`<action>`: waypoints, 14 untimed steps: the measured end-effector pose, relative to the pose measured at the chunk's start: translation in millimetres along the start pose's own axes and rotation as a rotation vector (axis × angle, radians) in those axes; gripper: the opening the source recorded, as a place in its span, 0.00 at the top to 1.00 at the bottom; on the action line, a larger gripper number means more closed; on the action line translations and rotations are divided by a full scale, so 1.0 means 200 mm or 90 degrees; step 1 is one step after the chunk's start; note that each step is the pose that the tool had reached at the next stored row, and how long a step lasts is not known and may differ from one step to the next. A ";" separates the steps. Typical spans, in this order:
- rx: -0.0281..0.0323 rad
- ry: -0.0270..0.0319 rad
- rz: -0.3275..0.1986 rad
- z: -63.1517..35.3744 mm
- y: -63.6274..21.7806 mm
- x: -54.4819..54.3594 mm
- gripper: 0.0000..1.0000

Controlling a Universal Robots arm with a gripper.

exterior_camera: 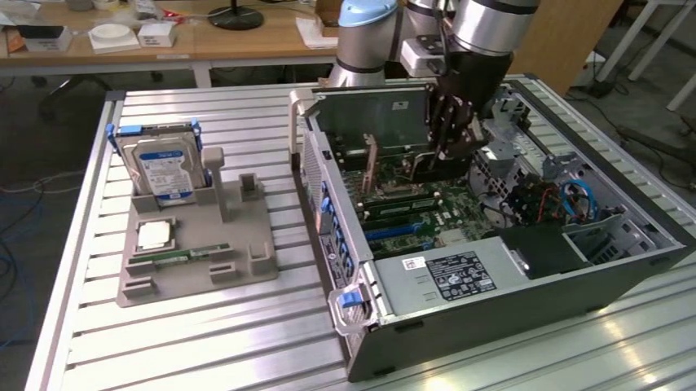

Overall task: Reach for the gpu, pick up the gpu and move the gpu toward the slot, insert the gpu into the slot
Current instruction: 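Insert the gpu into the slot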

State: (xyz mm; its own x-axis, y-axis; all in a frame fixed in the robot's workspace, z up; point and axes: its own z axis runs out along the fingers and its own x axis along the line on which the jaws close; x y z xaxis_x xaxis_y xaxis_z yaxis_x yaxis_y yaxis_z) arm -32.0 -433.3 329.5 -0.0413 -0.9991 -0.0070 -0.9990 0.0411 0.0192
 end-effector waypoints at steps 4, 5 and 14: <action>0.0001 0.0000 0.000 0.024 -0.001 0.01 0.74; 0.0001 0.0000 0.000 0.029 -0.001 0.01 0.74; -0.0001 -0.0001 0.000 0.062 0.007 0.02 0.74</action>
State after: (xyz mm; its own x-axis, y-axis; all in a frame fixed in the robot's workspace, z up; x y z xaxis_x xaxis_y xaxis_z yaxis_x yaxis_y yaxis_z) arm -33.7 -436.9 317.2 -0.0412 -0.9991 -0.0071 -0.9990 0.0410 0.0194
